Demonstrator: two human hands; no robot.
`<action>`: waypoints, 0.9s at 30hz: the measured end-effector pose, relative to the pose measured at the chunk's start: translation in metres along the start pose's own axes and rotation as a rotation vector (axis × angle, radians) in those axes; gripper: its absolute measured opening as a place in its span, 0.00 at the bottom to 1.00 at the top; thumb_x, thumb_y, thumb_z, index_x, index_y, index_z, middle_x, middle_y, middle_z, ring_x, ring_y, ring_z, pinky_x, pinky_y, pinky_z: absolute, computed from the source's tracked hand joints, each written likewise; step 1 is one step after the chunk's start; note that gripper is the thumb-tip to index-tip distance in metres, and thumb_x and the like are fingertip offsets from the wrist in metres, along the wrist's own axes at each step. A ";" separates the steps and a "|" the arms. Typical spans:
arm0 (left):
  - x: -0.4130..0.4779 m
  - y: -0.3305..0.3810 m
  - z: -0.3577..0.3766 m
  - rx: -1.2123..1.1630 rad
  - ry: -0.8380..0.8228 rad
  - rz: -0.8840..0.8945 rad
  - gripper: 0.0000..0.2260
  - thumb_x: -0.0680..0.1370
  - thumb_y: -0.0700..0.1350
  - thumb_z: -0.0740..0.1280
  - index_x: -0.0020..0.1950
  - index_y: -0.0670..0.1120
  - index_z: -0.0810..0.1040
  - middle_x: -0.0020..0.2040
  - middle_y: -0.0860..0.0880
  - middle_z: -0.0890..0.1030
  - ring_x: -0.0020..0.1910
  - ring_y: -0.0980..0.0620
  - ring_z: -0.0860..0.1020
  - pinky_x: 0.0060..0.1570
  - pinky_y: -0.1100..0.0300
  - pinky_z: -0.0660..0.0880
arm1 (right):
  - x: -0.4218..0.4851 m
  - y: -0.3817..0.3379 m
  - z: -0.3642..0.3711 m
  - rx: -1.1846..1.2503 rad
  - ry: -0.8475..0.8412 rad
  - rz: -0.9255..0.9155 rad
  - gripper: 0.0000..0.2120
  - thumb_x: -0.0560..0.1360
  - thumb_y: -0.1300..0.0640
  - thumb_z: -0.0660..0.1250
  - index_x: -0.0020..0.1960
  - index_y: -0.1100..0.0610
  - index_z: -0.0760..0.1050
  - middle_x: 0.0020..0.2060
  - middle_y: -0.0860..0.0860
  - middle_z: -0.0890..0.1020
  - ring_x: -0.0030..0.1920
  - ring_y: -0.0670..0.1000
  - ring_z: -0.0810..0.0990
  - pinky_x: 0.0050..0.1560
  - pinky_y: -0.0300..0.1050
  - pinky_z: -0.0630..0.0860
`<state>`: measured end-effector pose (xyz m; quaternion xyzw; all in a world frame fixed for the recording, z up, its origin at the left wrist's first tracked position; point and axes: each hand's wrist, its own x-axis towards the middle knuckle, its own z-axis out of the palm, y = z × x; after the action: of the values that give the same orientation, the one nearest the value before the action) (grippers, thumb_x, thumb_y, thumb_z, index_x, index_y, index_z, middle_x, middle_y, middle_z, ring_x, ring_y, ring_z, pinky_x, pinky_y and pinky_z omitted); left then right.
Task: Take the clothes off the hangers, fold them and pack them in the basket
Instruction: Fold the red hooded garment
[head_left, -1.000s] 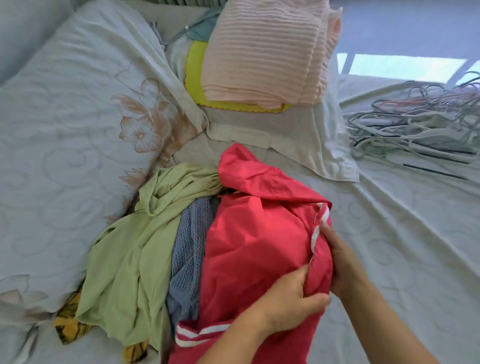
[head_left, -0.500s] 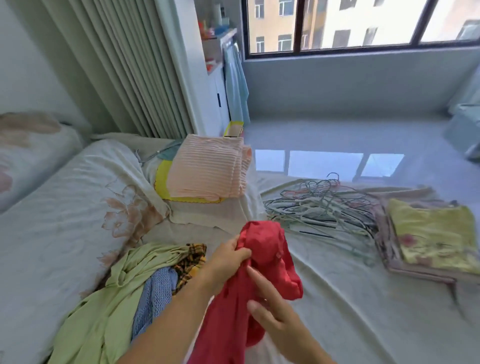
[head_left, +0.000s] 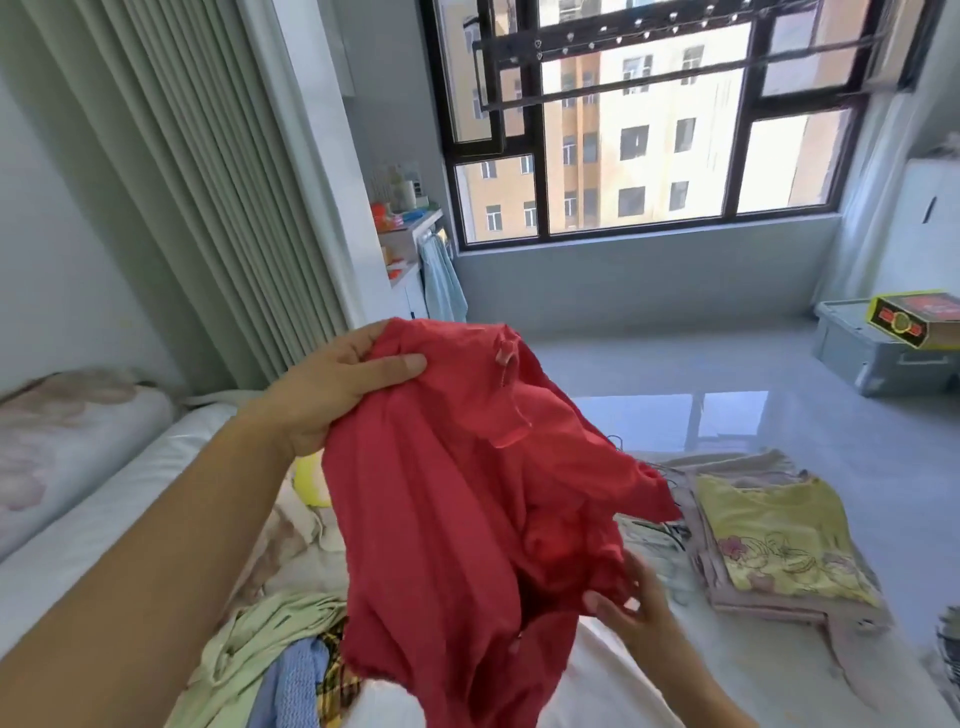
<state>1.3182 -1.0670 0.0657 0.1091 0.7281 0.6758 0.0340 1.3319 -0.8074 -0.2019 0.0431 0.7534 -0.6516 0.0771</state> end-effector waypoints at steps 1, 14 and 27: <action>-0.002 0.005 0.001 0.002 0.007 0.018 0.21 0.55 0.50 0.81 0.46 0.49 0.84 0.45 0.47 0.84 0.40 0.53 0.83 0.38 0.62 0.79 | 0.004 -0.016 -0.006 0.089 0.051 -0.053 0.33 0.62 0.56 0.79 0.61 0.51 0.66 0.50 0.48 0.76 0.44 0.41 0.78 0.37 0.28 0.75; 0.025 0.007 -0.001 0.122 0.160 0.054 0.08 0.75 0.38 0.66 0.51 0.47 0.79 0.42 0.51 0.85 0.40 0.55 0.82 0.40 0.64 0.80 | 0.052 -0.151 -0.086 -0.316 0.393 -0.374 0.18 0.74 0.48 0.62 0.47 0.64 0.76 0.37 0.55 0.78 0.37 0.48 0.79 0.33 0.42 0.69; -0.003 -0.089 -0.010 0.322 0.221 -0.076 0.02 0.73 0.42 0.70 0.44 0.48 0.82 0.36 0.54 0.84 0.35 0.59 0.80 0.36 0.68 0.77 | 0.035 -0.156 -0.097 0.439 -0.072 0.269 0.12 0.75 0.64 0.59 0.34 0.57 0.67 0.20 0.50 0.71 0.16 0.42 0.66 0.15 0.29 0.60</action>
<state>1.3096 -1.0831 -0.0221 0.0108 0.8296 0.5569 -0.0385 1.2656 -0.7357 -0.0427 0.1356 0.5784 -0.7843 0.1785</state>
